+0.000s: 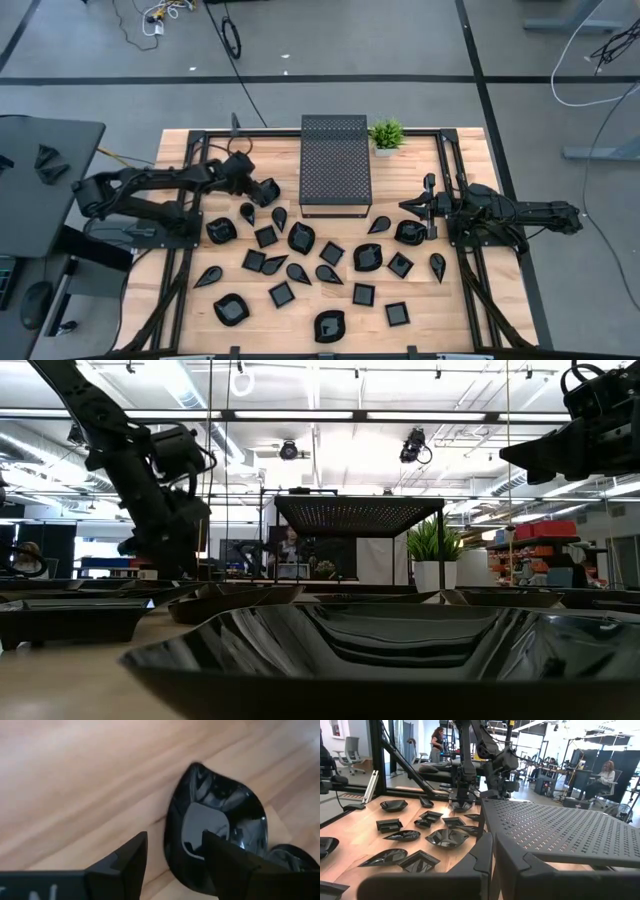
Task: Pick & Place Mini shaped plates
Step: Put the black leaf-shaped plate on the shelf
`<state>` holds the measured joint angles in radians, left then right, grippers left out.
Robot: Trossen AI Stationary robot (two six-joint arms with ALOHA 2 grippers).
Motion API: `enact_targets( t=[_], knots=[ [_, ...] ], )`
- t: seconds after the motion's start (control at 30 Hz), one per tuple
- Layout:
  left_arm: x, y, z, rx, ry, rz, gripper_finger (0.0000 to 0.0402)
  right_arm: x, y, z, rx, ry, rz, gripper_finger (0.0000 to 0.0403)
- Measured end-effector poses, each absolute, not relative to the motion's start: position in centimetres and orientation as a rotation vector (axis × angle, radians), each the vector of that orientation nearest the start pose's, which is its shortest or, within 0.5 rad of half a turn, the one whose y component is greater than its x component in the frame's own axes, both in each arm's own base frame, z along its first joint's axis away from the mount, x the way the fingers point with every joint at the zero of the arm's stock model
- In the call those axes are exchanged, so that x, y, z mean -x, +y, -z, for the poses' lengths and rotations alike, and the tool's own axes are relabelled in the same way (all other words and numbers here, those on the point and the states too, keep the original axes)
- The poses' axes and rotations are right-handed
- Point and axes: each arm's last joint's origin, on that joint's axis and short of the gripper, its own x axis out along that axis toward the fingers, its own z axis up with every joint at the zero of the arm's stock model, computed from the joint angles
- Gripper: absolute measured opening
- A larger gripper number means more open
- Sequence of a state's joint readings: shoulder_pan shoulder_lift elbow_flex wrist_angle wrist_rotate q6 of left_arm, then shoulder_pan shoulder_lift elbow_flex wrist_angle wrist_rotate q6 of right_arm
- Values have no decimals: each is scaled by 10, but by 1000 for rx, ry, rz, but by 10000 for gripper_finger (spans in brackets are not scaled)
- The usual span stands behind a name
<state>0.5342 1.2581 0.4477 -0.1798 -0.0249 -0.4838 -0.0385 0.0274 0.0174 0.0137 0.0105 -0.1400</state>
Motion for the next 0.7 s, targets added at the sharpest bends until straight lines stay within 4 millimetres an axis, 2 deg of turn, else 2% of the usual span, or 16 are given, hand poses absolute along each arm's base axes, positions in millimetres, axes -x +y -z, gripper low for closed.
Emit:
enact_targets(
  t=[0.2,0.43,0.7],
  knots=[
    [-178,106,-128,716,867,-759,163,-98,-4,-169,140,0,49,23],
    [-180,107,-129,716,846,-756,126,-98,-4,-169,140,0,49,23],
    [-179,106,-129,668,868,-728,33,-98,-4,-169,140,0,49,23]
  ],
)
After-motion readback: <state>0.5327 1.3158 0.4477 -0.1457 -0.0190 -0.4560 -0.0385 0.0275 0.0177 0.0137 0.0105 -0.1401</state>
